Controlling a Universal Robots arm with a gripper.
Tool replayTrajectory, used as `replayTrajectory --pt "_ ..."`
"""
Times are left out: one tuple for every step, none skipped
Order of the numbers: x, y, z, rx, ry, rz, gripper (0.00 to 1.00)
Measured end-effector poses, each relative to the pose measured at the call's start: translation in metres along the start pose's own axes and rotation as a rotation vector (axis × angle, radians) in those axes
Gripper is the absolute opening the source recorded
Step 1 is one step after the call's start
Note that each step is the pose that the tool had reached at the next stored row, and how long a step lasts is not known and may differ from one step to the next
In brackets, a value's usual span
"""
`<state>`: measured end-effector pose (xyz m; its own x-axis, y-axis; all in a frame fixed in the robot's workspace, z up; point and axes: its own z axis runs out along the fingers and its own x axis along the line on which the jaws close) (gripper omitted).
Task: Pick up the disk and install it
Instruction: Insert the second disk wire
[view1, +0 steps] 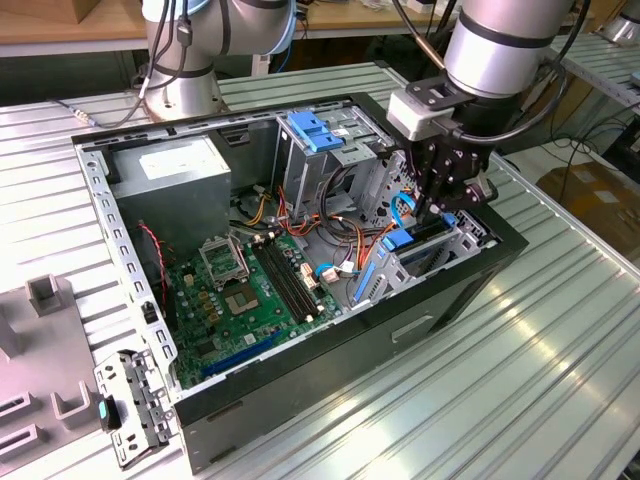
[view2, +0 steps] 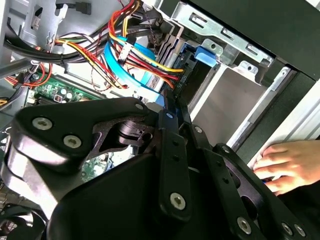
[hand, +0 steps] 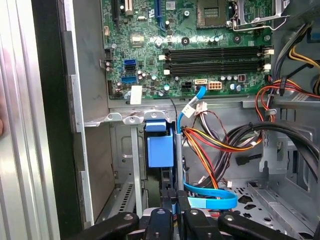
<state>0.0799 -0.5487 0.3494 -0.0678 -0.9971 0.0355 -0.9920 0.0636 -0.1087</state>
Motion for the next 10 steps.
replayTrajectory --pt "0.0001 0.0 0.0005 0.0001 -0.001 0.0 0.16" --pt "0.0001 0.0 0.0008 0.0001 -0.0016 0.0 0.16" --pt "0.0001 0.0001 0.0013 0.0002 -0.002 0.0 0.16" --pt "0.0001 0.0001 0.0018 0.0001 -0.0022 0.0 0.16" --pt "0.0001 0.0002 0.0024 0.0001 -0.0025 0.0 0.16" --pt "0.0001 0.0002 0.0028 0.0001 -0.0028 0.0 0.16" --pt "0.0001 0.0003 0.0033 0.0 -0.0033 0.0 0.16" --pt "0.0001 0.0003 0.0036 0.0 -0.0036 0.0 0.16" --pt "0.0 0.0003 0.0039 0.0 -0.0042 0.0 0.16" --pt "0.0 0.0004 0.0042 0.0 -0.0042 0.0 0.16"
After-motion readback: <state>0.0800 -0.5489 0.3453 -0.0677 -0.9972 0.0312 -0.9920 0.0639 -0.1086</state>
